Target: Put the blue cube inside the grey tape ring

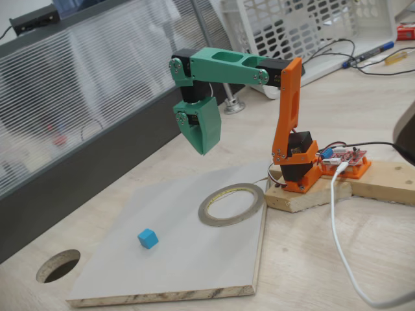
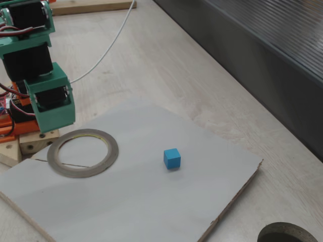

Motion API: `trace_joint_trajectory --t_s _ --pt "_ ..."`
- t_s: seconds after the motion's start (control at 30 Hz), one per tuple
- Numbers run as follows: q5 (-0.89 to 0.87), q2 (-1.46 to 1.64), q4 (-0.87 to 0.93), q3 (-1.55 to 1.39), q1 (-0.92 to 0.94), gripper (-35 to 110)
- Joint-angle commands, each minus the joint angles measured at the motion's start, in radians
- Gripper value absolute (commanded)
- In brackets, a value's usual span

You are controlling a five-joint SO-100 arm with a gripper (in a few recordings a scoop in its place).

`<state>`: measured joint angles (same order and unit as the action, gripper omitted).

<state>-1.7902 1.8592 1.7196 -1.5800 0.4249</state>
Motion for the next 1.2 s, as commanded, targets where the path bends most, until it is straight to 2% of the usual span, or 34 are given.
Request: trace_joint_trajectory --t_s 0.0,1.0,1.17 --pt "-0.009 0.023 0.005 0.002 0.008 0" --pt "-0.011 0.023 -0.003 0.002 -0.011 0" --pt "-0.014 0.023 -0.003 0.002 -0.249 0"
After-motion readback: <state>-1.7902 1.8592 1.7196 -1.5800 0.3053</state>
